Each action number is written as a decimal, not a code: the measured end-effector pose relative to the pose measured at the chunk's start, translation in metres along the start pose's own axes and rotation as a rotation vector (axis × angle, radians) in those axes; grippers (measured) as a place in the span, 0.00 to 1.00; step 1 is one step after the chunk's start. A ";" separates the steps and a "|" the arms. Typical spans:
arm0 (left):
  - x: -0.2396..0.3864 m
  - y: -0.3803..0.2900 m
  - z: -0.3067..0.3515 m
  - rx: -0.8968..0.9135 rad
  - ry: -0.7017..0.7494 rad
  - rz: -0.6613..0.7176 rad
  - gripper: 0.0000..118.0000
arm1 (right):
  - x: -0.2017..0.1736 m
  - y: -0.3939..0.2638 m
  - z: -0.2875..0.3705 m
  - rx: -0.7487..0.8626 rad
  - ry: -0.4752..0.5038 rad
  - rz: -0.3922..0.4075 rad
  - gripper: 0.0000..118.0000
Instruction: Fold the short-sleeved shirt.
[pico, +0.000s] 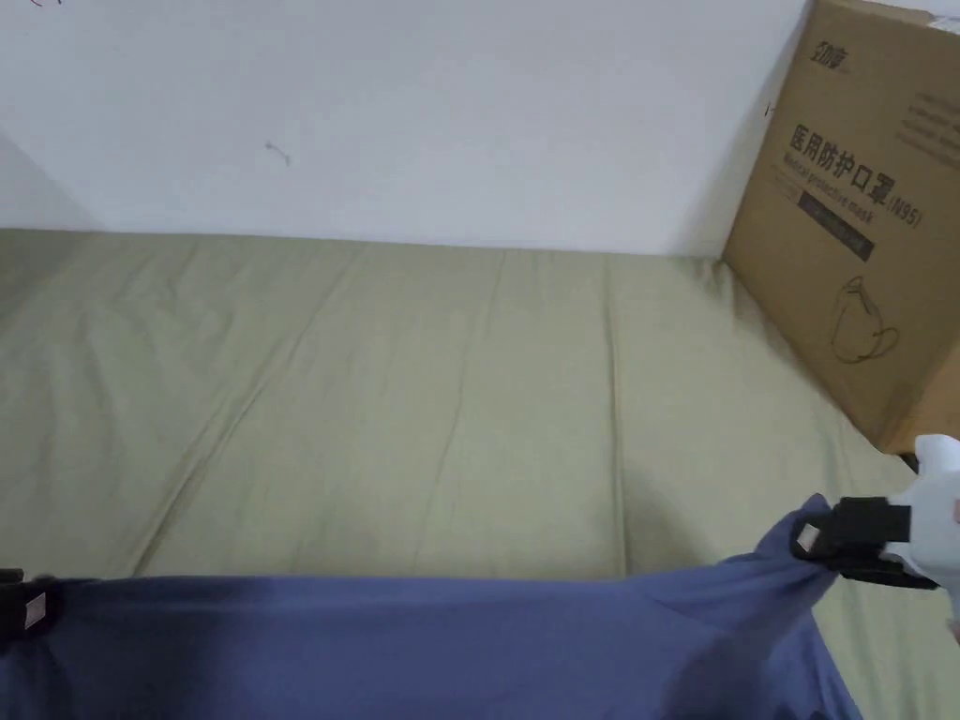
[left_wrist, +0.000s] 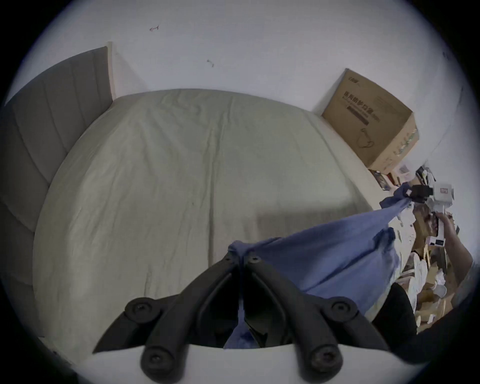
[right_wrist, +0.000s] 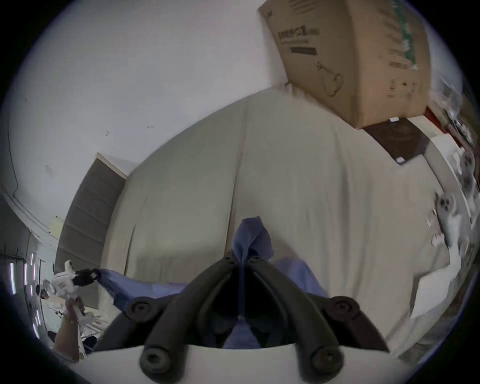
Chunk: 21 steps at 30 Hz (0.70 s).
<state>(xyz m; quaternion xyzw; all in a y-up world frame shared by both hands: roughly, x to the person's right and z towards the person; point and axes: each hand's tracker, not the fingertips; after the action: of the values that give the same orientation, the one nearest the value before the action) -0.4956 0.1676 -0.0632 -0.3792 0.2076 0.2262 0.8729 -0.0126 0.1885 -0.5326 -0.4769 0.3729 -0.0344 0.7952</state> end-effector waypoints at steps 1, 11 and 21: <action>0.001 -0.005 0.008 0.001 -0.003 -0.009 0.01 | 0.002 -0.013 0.014 0.009 -0.001 -0.006 0.01; 0.009 -0.104 0.050 -0.060 -0.051 -0.087 0.01 | 0.057 -0.146 0.046 -0.080 -0.013 -0.237 0.01; -0.007 -0.144 0.041 -0.180 -0.070 0.146 0.14 | 0.059 -0.170 0.018 -0.187 -0.198 -0.187 0.10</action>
<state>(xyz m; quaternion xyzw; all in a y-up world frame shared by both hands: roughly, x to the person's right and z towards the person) -0.4143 0.1092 0.0479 -0.4317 0.1827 0.3200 0.8233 0.0923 0.0851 -0.4273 -0.5824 0.2483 -0.0263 0.7736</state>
